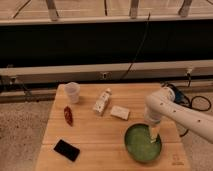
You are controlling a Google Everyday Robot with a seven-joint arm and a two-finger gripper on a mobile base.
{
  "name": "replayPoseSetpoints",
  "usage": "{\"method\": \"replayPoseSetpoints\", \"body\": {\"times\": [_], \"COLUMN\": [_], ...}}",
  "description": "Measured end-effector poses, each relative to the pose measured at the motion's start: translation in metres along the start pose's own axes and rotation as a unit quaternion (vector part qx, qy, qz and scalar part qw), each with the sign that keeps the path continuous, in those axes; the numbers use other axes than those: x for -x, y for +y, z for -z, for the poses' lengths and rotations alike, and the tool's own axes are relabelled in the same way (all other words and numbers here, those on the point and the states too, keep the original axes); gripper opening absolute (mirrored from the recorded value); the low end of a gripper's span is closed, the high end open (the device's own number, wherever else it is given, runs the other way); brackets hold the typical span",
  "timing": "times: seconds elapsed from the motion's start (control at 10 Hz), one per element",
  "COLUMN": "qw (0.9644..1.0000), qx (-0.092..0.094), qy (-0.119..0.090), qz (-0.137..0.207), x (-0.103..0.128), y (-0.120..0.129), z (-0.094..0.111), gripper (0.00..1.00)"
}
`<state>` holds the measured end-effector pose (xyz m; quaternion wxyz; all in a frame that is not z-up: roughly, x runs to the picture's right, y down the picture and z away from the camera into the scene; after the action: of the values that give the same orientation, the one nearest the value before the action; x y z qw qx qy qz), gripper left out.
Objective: Drag the ceramic bowl in a circle
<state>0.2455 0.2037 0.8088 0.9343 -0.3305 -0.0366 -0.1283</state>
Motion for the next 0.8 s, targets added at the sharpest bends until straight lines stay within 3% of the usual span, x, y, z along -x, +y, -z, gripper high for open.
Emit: {"method": "replayPoseSetpoints", "body": {"times": [0.6, 0.8], "qw": [1.0, 0.9999], "qx": [-0.004, -0.003], "qy": [0.005, 0.009], "qz": [0.007, 0.007], "x": [0.017, 0.014], "y": [-0.018, -0.02], "z": [-0.003, -0.003], "gripper": [0.79, 0.73]}}
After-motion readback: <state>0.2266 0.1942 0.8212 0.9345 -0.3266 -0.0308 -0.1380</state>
